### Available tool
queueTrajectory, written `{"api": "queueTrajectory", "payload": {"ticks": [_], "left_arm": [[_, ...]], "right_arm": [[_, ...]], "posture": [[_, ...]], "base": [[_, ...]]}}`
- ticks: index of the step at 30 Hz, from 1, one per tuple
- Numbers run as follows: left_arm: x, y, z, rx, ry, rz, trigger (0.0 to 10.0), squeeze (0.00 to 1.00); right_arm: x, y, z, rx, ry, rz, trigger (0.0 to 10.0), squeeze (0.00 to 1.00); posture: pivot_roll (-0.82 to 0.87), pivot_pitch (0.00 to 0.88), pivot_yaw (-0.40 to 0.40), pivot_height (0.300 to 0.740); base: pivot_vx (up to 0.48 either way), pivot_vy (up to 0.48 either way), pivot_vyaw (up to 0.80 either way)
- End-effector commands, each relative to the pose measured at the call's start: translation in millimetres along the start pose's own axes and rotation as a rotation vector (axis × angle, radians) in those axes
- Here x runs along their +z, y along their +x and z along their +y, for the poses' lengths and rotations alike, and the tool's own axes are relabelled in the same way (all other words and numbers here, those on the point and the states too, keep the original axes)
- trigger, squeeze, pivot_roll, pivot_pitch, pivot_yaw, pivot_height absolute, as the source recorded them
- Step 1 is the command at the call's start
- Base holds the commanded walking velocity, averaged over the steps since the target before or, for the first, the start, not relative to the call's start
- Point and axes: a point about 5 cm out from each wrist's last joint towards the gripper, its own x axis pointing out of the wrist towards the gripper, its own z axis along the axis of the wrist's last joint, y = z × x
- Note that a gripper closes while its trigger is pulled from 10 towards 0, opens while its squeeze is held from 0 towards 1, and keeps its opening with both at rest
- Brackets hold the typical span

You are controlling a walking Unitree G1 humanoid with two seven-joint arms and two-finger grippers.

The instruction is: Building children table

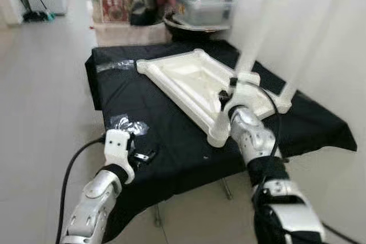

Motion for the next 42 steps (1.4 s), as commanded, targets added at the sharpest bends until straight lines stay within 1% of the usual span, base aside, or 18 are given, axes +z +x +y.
{"api": "queueTrajectory", "payload": {"ticks": [1, 2, 5, 6, 10, 11, 14, 16, 19, 26, 27, 28, 32, 34, 36, 39, 41, 42], "left_arm": [[0.7, 1.6, -3.0, -0.018, 0.008, -0.002, 10.0, 0.00], [0.9, 2.0, -3.0, -0.017, 0.007, -0.003, 10.0, 0.00], [1.2, 2.9, -2.9, -0.017, 0.008, -0.004, 10.0, 0.00], [1.3, 3.3, -3.0, -0.016, 0.009, -0.004, 10.0, 0.00], [1.4, 3.8, -3.2, -0.016, 0.008, -0.005, 10.0, 0.00], [1.3, 3.9, -3.3, -0.016, 0.005, -0.005, 10.0, 0.00], [1.2, 4.2, -3.6, -0.017, 0.001, -0.005, 10.0, 0.00], [1.0, 4.7, -4.0, -0.019, -0.002, -0.005, 10.0, 0.00], [0.6, 5.7, -4.6, -0.024, -0.009, -0.005, 10.0, 0.00], [0.3, 6.9, -4.9, -0.028, -0.014, -0.005, 10.0, 0.00], [0.2, 7.1, -5.0, -0.029, -0.014, -0.005, 10.0, 0.00], [0.2, 7.2, -4.9, -0.029, -0.014, -0.005, 10.0, 0.00], [0.3, 7.1, -4.8, -0.027, -0.012, -0.005, 10.0, 0.00], [0.4, 6.8, -4.7, -0.025, -0.011, -0.006, 10.0, 0.00], [0.4, 6.7, -4.6, -0.025, -0.011, -0.006, 10.0, 0.00], [0.4, 6.6, -4.6, -0.025, -0.012, -0.006, 10.0, 0.00], [0.4, 6.1, -4.2, -0.028, -0.014, -0.006, 10.0, 0.00], [0.4, 6.1, -4.2, -0.028, -0.014, -0.006, 10.0, 0.00]], "right_arm": [[-19.4, -5.6, 9.0, 0.051, 0.012, 0.091, 3.1, 0.00], [-17.6, -11.7, 25.1, 0.158, 0.008, 0.076, 10.0, 0.00], [-7.6, -19.9, 45.4, 0.303, 0.023, 0.007, 10.0, 0.00], [1.8, -22.1, 49.4, 0.341, 0.038, -0.039, 10.0, 1.00], [17.7, -23.7, 50.0, 0.394, 0.033, -0.098, 10.0, 0.93], [27.1, -25.0, 48.5, 0.452, 0.041, -0.116, 10.0, 0.00], [38.3, -28.0, 46.4, 0.575, 0.041, -0.134, 10.0, 0.00], [47.2, -36.4, 44.1, 0.793, 0.008, -0.168, 10.0, 0.00], [40.1, -42.7, 33.1, 1.044, -0.148, -0.158, 10.0, 0.00], [19.3, -37.2, 28.4, 1.172, -0.217, -0.056, 9.5, 0.00], [12.6, -32.4, 29.2, 1.166, -0.230, -0.033, 4.5, 0.00], [5.3, -26.8, 32.0, 1.143, -0.238, -0.010, 0.0, 0.00], [-2.1, -17.0, 35.4, 1.070, -0.231, 0.021, 0.0, 0.00], [-1.6, -0.7, 29.0, 0.857, -0.195, 0.036, 0.0, 0.00], [-1.3, 4.8, 24.2, 0.773, -0.178, 0.045, 0.0, 0.00], [-1.2, 7.8, 20.7, 0.737, -0.169, 0.050, 0.0, 0.00], [-10.6, 21.6, -20.2, 0.231, -0.120, 0.108, 0.0, 0.00], [-10.6, 21.6, -20.2, 0.231, -0.120, 0.108, 0.0, 0.00]], "posture": [[0.00, 0.000, -0.101, 0.740], [0.00, 0.000, -0.104, 0.740], [0.00, 0.000, -0.100, 0.740], [0.00, 0.000, -0.101, 0.740], [-0.01, 0.000, -0.102, 0.740], [-0.01, 0.000, -0.102, 0.740], [-0.01, 0.000, -0.102, 0.740], [-0.01, 0.000, -0.104, 0.740], [-0.01, 0.000, -0.106, 0.740], [-0.01, 0.000, -0.110, 0.740], [0.00, 0.000, -0.113, 0.740], [0.00, 0.000, -0.113, 0.740], [0.01, 0.000, -0.121, 0.740], [0.01, 0.000, -0.118, 0.740], [0.01, 0.000, -0.118, 0.740], [0.01, 0.000, -0.118, 0.740], [0.00, 0.000, -0.110, 0.740], [0.00, 0.000, -0.110, 0.740]], "base": [[0.000, 0.000, 0.00], [0.000, 0.000, 0.00], [0.000, 0.000, 0.00], [0.000, 0.000, 0.00], [0.000, 0.000, 0.00], [0.000, 0.000, 0.00], [0.000, 0.000, 0.00], [0.000, 0.000, 0.00], [0.000, 0.000, 0.00], [0.000, 0.000, 0.00], [0.000, 0.000, 0.00], [0.000, 0.000, 0.00], [0.000, 0.000, 0.00], [0.000, 0.000, 0.00], [0.000, 0.000, 0.00], [0.000, 0.000, 0.00], [0.000, 0.000, 0.00], [0.000, 0.000, 0.00]]}}
